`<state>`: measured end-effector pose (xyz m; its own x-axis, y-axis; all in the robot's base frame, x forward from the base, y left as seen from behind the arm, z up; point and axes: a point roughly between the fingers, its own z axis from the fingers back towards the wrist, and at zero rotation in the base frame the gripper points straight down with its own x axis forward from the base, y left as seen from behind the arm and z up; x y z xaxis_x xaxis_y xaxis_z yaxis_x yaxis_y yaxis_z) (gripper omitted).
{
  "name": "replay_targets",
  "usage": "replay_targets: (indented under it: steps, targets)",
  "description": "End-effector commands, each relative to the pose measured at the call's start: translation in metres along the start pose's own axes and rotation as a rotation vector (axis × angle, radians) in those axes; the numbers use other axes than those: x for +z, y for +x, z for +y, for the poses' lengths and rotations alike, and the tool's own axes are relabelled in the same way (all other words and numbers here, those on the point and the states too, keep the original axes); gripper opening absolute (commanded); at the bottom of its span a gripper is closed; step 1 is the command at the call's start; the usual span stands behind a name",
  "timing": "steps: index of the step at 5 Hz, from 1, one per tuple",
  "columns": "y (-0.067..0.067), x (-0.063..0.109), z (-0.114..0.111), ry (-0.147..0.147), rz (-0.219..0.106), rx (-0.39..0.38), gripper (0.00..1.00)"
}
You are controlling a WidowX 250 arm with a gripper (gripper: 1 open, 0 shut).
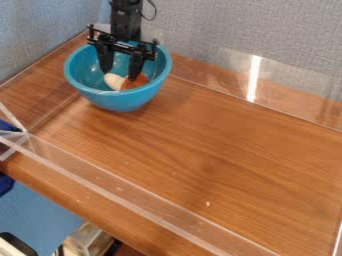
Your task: Remove the mushroom from inside the blue bowl and put it on the table
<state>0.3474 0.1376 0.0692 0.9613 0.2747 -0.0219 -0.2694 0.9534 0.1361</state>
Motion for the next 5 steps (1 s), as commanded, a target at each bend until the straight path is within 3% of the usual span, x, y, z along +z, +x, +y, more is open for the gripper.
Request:
replay_targets:
  steps: [1,3,4,5]
  targets:
    - [0.004,0.011,0.005,0.008,-0.040,0.012,0.00]
    - [0.001,0.057,0.004,0.003,-0.125,0.026,0.00]
    - [-0.002,0.095,0.001,0.012,-0.193,0.031,0.00]
    - [-0.001,0.086,0.003,0.016,-0.170,0.030,1.00]
